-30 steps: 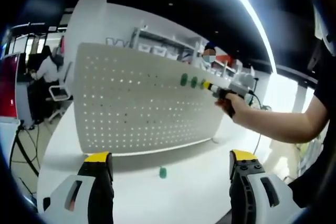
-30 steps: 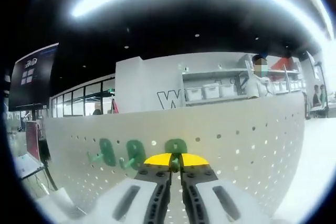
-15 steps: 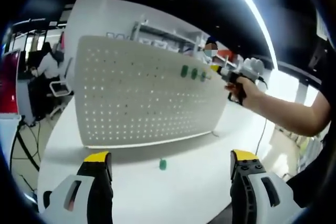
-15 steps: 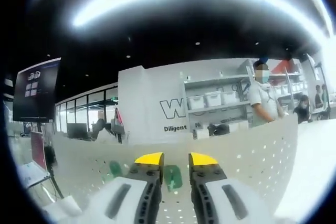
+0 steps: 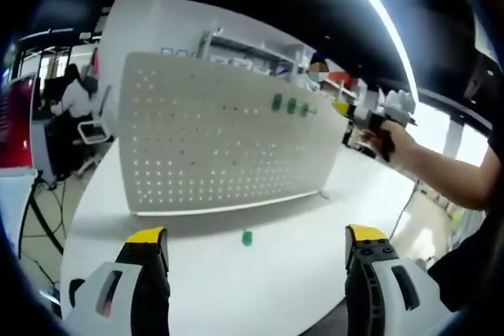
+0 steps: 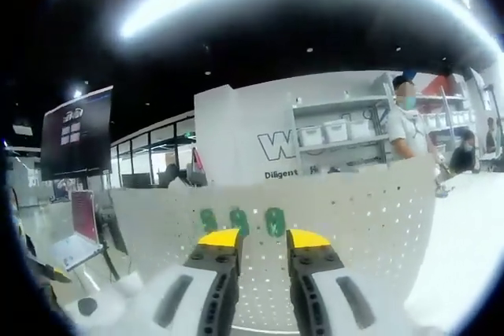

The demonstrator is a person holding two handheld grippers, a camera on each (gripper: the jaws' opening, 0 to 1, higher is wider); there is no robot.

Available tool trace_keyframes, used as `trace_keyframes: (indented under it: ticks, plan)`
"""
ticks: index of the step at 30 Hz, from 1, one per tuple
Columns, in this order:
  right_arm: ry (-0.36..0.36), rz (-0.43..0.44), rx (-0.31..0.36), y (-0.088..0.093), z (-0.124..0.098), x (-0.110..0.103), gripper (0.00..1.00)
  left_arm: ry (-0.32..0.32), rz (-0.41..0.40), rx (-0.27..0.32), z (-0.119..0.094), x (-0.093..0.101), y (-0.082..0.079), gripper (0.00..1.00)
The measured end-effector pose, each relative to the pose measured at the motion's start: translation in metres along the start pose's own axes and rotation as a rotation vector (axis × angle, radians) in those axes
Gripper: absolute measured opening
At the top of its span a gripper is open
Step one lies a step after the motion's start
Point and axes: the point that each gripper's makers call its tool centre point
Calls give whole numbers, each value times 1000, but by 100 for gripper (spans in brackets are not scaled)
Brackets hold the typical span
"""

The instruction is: Insert the hook assembly into the mounting plate slot until the hook locks in place.

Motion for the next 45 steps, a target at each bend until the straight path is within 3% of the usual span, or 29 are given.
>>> trace_keyframes:
  ticks: [14,19,28,34,45]
  plan:
    - [-80,8,-246,87,-50,-8,30,-14,5,-69,-4,-3,20,95]
    - [-125,-52,-324,115,-78,-19,32,-4,-2,-95,0,-2,27,95]
    - [-151,-71,-410,152,-111,-34,35,4,-11,-109,-1,-1,30,94]
    - [-201,-41,-473,179,-129,-60,35,3,-11,-131,-1,-3,38,94]
    - [-284,4,-573,216,-145,-96,38,4,-21,-174,-5,-10,53,93]
Point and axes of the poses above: the point that each gripper's makers call its tool centre point, and the gripper's own axes: z roughly forward along the fingers, x roughly to its right, y roughly out of its underside, and after that the axes turned 4 degrees about -z, right-handed
